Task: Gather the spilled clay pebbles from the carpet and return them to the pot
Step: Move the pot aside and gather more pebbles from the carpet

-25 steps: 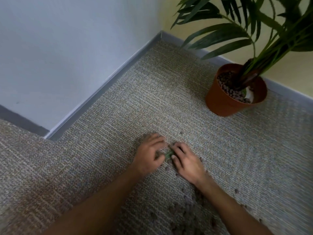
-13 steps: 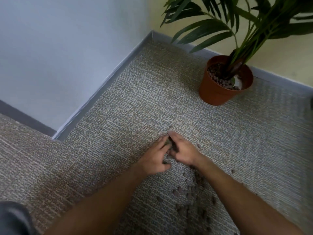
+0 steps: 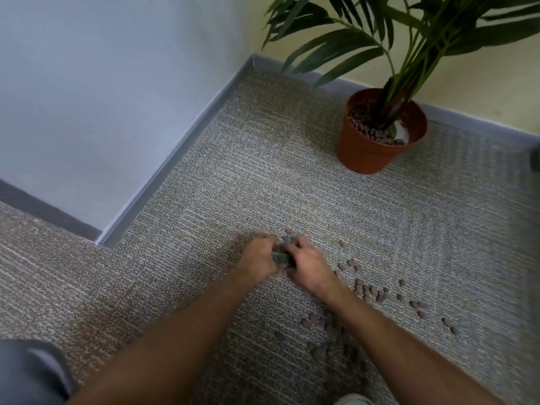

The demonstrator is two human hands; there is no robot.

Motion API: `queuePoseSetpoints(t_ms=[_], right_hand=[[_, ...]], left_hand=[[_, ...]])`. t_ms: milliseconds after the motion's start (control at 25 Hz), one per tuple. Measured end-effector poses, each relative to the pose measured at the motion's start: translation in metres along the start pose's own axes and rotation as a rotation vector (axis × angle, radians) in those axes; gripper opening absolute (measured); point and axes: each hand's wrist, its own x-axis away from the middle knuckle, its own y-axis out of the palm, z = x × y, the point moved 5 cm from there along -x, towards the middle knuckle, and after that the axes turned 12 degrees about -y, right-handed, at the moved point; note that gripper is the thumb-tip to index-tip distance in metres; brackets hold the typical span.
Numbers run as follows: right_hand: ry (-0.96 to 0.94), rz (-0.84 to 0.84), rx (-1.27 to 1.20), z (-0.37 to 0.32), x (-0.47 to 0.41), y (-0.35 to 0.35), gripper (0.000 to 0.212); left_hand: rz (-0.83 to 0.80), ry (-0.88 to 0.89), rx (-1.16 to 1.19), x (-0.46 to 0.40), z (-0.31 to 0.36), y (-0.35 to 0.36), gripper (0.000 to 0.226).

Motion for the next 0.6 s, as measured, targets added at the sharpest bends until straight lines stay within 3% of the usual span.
queuePoseSetpoints(t_ms=[120,360,520,600], right_hand=[[0.001,0.093,-0.033,-0.007,0.006,0.005,0.029],[0.057,0.263,-0.197,-0.004,0.016,-0.010,0.023],[0.079,0.206,-0.197,0.002,0.022,-0.008,0.022],[0.115,0.188,-0.231,0.004,0.024,-0.007,0.023]], left_hand=[[-0.009,0.033,-0.004,0.005,0.012,0.005,0.026],[-0.032,-0.032,0.092,0.006,0.012,0.004,0.026],[0.025,0.023,-0.291,0.001,0.029,0.016,0.027],[-0.016,0.021,-0.299,-0.001,0.030,0.018,0.019]])
